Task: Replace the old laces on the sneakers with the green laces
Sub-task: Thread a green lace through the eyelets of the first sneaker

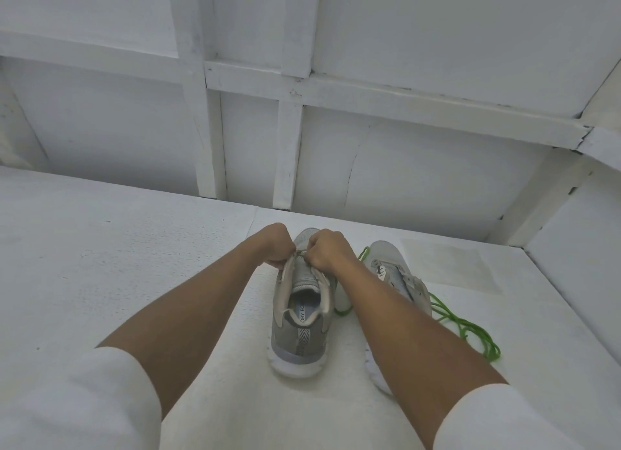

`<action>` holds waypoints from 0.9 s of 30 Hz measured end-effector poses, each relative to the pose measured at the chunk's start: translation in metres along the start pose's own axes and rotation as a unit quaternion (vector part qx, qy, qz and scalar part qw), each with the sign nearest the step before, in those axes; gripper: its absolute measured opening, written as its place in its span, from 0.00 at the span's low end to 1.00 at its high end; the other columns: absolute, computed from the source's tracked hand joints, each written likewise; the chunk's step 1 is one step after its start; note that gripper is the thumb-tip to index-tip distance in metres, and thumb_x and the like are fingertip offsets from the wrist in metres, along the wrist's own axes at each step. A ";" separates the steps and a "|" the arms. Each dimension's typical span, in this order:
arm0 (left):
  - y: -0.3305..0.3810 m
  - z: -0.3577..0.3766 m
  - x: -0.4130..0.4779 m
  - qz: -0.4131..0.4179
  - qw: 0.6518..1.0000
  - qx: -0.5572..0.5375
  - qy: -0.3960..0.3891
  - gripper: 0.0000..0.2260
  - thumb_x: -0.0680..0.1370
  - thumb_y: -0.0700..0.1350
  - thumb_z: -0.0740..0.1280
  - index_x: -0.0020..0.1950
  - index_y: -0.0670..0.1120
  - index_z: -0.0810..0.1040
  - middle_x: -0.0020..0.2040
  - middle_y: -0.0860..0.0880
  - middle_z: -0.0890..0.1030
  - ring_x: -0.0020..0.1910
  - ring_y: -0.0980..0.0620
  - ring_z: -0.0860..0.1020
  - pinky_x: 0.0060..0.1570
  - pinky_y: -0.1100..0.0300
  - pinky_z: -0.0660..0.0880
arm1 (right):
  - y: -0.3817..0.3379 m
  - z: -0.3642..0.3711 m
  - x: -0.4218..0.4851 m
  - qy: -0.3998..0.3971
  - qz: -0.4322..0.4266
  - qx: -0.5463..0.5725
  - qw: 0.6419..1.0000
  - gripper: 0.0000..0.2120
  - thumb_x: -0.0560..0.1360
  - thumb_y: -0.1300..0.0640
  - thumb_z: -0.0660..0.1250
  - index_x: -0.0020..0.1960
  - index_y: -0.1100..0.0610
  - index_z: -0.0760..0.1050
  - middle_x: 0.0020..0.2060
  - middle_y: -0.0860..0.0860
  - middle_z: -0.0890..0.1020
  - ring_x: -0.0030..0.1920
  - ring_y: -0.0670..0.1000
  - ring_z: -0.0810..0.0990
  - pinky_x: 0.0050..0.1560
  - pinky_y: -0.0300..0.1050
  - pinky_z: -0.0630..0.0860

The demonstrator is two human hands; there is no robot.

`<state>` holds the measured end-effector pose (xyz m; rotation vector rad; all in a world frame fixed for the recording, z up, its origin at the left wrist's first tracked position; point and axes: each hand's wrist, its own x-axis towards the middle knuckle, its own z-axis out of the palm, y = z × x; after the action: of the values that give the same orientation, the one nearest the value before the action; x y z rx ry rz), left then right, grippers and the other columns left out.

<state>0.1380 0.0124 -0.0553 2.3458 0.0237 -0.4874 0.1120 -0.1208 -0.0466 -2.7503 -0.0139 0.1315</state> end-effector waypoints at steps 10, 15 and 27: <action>-0.003 0.010 0.000 0.005 0.997 0.000 0.077 0.12 0.78 0.46 0.62 0.39 0.40 0.74 0.35 0.42 0.78 0.36 0.43 0.79 0.48 0.52 0.81 | -0.003 0.014 0.007 0.020 0.046 0.013 0.999 0.12 0.72 0.53 0.68 0.54 0.54 0.81 0.53 0.54 0.82 0.56 0.58 0.78 0.55 0.50 0.78; -0.010 0.019 0.004 -0.014 0.994 -0.073 0.084 0.15 0.79 0.45 0.65 0.33 0.42 0.69 0.28 0.46 0.69 0.28 0.49 0.68 0.36 0.57 0.70 | -0.005 -0.004 -0.005 0.056 0.058 0.024 0.996 0.12 0.72 0.52 0.67 0.54 0.54 0.80 0.54 0.53 0.81 0.58 0.58 0.75 0.56 0.48 0.74; -0.025 -0.081 0.010 -0.009 0.794 -0.558 0.241 0.12 0.82 0.34 0.54 0.39 0.43 0.68 0.43 0.43 0.75 0.36 0.50 0.76 0.37 0.60 0.78 | 0.001 0.009 -0.089 0.115 0.111 0.141 0.977 0.14 0.81 0.55 0.55 0.63 0.62 0.66 0.60 0.60 0.74 0.56 0.62 0.76 0.50 0.51 0.72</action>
<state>0.1711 0.0837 -0.0217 1.2179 0.4493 0.1519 0.0223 -0.1207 -0.0468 -2.4579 0.3490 -0.1174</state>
